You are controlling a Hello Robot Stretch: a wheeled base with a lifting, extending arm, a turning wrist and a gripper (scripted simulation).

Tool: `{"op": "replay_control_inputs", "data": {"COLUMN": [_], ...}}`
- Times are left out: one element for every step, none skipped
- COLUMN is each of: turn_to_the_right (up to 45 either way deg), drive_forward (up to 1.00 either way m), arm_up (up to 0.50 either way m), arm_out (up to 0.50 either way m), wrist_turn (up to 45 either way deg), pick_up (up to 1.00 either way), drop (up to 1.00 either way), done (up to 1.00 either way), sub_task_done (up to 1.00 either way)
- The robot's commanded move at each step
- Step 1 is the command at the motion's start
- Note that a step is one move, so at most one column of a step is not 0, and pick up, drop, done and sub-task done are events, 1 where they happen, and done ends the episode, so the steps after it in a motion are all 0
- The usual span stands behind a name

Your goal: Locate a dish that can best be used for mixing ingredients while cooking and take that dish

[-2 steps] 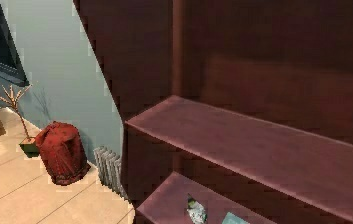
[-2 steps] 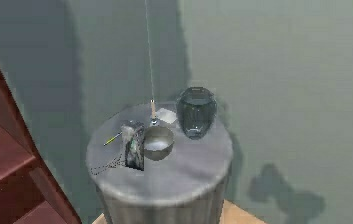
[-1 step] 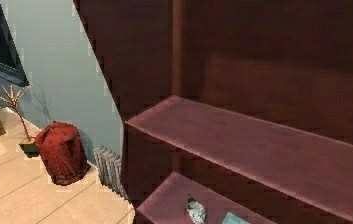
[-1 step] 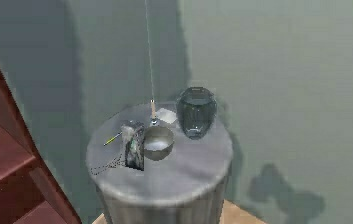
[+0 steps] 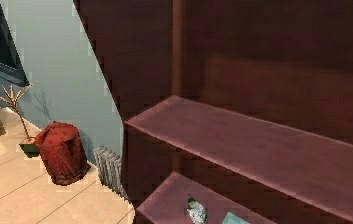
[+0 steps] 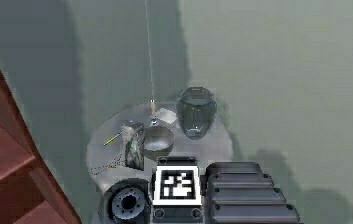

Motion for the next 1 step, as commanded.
{"op": "replay_control_inputs", "data": {"turn_to_the_right": [0.0], "drive_forward": [0.00], "arm_up": [0.00], "arm_out": [0.28], "wrist_turn": [0.0], "pick_up": [0.00], "drop": [0.00], "done": [0.00], "sub_task_done": [0.00]}}
